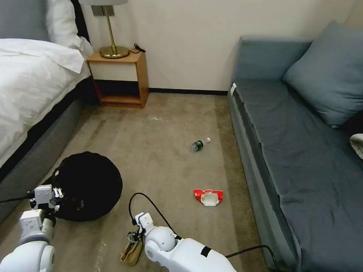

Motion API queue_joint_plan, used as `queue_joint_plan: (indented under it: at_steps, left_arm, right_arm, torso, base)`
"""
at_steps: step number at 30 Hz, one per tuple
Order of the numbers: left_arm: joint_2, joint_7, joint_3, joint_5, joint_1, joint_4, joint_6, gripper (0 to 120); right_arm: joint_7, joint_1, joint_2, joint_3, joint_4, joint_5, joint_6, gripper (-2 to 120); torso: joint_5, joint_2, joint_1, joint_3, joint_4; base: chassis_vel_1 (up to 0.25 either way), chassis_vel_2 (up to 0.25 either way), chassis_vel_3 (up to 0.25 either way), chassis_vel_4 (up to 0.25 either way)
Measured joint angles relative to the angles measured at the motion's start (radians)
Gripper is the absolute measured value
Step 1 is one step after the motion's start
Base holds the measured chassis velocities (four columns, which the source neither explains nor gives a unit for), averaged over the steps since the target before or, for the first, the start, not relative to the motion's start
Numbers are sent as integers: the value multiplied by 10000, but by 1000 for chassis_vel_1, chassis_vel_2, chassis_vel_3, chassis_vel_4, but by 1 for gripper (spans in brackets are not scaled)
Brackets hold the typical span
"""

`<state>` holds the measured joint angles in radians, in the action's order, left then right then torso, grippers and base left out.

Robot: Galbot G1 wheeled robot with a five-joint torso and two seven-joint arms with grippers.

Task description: Pick up the trash bin, then pick up the garbage on the floor and place it into the trash bin.

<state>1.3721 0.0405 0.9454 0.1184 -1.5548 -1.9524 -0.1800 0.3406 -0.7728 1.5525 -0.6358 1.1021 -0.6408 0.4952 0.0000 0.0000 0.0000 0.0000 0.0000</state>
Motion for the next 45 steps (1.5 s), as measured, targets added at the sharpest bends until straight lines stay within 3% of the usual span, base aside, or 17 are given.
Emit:
queue_joint_plan:
  at_steps: [2, 11, 20, 33, 39, 45]
  left_arm:
    - [2, 0, -3, -1, 1, 0, 0, 6]
    - [13, 6, -20, -9, 41, 25, 0, 6]
    - [-20, 16, -25, 2, 56, 47, 0, 6]
    - [-47, 17, -180, -5, 126, 136, 0, 6]
    - [-5, 4, -223, -48, 139, 134, -18, 6]
    - [88, -27, -320, -183, 107, 84, -19, 6]
  right_arm:
    - [-21, -6, -5, 5, -14, 39, -3, 69]
    - [-310, -215, -19, 94, -184, 497, -46, 28]
    - [-601, -274, -214, 112, 134, 672, -197, 0]
    - [-1089, 67, -919, 873, 1587, 1005, -773, 0]
    - [-1180, 527, -1522, 1771, 2408, 1164, -2442, 0]
    - [-1660, 862, -1520, 1669, 2869, 560, -3949, 0]
  torso:
    - [0, 0, 0, 0, 0]
    - [0, 0, 0, 0, -1]
    - [1, 0, -1, 0, 0]
    - [1, 0, 0, 0, 0]
    - [2, 0, 0, 1, -2]
    - [2, 0, -1, 0, -1]
  base:
    - [0, 0, 0, 0]
    - [0, 0, 0, 0]
    - [0, 0, 0, 0]
    - [0, 0, 0, 0]
    - [0, 0, 0, 0]
    - [0, 0, 0, 0]
